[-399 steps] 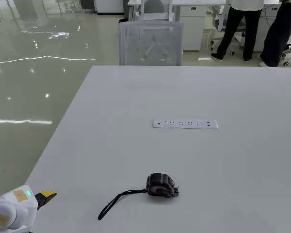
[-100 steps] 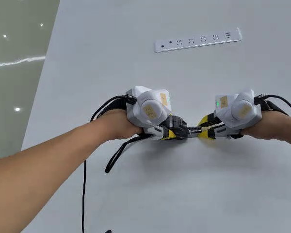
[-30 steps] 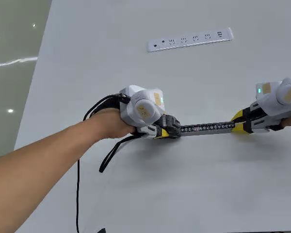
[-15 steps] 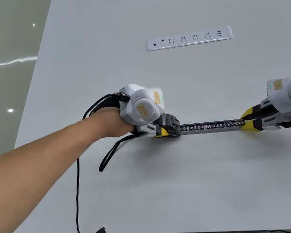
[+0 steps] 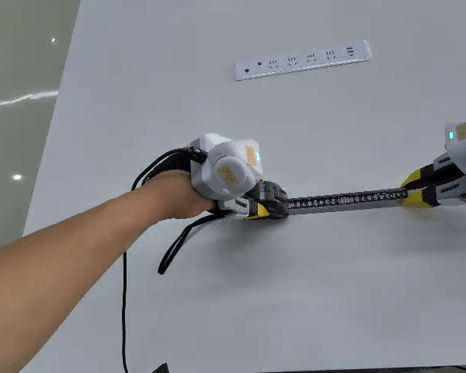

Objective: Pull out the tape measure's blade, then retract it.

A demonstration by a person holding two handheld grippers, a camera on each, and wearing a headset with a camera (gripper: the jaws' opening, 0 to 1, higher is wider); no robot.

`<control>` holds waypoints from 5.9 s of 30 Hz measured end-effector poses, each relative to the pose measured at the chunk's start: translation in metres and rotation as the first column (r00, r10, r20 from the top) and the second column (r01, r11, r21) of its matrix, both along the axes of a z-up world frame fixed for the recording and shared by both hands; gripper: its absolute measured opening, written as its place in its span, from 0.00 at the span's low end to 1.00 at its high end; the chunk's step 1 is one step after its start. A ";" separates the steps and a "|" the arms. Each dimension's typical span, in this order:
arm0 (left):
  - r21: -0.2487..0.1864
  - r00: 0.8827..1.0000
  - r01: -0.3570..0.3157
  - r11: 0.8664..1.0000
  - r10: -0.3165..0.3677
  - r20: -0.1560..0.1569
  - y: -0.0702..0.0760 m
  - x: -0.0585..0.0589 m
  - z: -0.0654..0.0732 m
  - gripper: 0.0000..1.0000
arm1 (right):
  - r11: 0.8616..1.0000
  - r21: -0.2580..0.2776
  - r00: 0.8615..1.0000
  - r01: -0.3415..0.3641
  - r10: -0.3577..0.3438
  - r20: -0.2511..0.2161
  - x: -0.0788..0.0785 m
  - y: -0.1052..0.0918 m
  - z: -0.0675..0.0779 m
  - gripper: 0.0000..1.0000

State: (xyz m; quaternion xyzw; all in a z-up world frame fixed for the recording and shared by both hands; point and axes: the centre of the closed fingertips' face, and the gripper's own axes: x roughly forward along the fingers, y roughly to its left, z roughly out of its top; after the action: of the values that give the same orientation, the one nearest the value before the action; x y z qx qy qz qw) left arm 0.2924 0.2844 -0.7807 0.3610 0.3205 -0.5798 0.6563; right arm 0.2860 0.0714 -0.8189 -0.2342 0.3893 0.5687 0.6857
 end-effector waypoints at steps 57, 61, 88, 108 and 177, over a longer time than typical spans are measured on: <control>-0.009 1.000 -0.028 1.000 0.028 -0.002 -0.003 0.002 -0.001 0.30 | 0.998 -0.057 1.000 -0.015 0.017 0.027 -0.005 -0.031 -0.001 0.11; -0.002 0.999 -0.034 0.999 0.034 -0.005 -0.003 0.002 -0.001 0.31 | 0.998 -0.065 0.999 -0.020 0.022 0.036 -0.004 -0.031 0.000 0.12; -0.159 0.910 -0.413 0.897 0.400 -0.108 0.008 0.011 0.032 0.38 | 0.994 -0.075 0.994 0.076 -0.070 0.087 -0.004 -0.031 0.004 0.22; -0.209 0.810 -0.586 0.783 0.563 -0.165 0.017 -0.022 0.048 0.54 | 0.953 0.014 0.949 0.302 -0.302 0.088 -0.024 -0.026 0.034 0.38; -0.255 0.567 -0.819 0.514 0.795 -0.217 0.093 -0.143 0.100 0.97 | 0.708 0.160 0.720 0.688 -0.694 -0.020 -0.149 -0.016 0.159 0.94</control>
State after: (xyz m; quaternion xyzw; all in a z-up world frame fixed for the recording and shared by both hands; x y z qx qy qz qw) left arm 0.1491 0.3774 -0.6810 0.0352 0.3738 -0.2658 0.8879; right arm 0.1368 0.0557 -0.6598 -0.0293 0.3885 0.2945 0.8726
